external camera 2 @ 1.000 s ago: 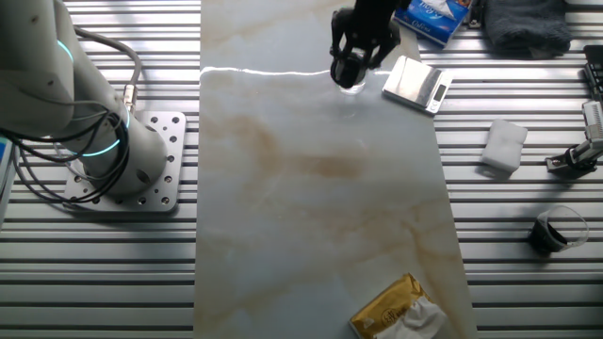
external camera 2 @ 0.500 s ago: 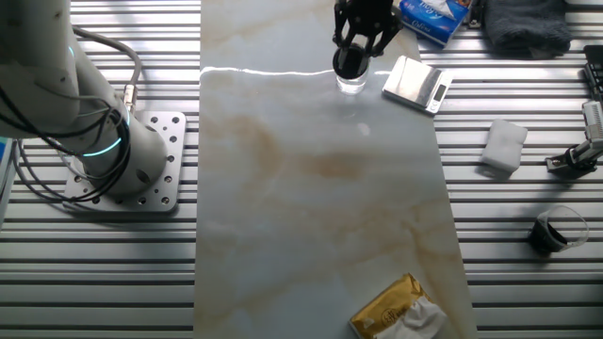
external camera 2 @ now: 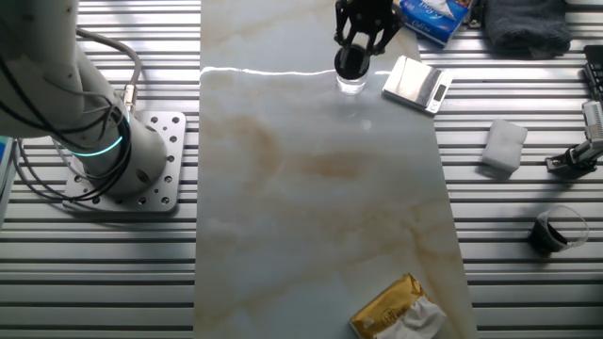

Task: Screw the lid onto the jar

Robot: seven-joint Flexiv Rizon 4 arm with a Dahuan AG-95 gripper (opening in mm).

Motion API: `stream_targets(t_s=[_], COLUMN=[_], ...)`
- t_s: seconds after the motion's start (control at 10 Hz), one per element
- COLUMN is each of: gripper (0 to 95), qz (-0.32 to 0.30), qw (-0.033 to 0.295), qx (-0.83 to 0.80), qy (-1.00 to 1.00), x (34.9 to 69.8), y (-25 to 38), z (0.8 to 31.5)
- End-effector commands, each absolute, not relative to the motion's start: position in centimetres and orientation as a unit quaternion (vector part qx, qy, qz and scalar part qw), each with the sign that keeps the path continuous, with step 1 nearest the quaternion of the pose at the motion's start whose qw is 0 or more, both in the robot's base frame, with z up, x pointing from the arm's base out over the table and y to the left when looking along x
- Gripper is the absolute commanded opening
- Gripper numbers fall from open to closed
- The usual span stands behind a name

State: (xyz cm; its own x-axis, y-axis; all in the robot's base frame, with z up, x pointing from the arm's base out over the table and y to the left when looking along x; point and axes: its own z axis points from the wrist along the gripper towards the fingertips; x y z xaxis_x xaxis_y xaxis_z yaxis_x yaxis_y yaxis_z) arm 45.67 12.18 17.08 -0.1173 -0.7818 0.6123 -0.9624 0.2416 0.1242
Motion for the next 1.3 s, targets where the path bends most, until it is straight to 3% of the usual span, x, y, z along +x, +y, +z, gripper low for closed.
stream_targets(t_s=[0.1,0.8,1.3], gripper=[0.0,0.0,0.0], qz=[0.158,0.177,0.206], qw=[0.298,0.313,0.302], qx=[0.593,0.598,0.62], qy=[-0.731,-0.716,-0.694], x=[46.0,46.5,45.7], y=[12.7,14.3,14.1], z=[16.8,15.7,15.2])
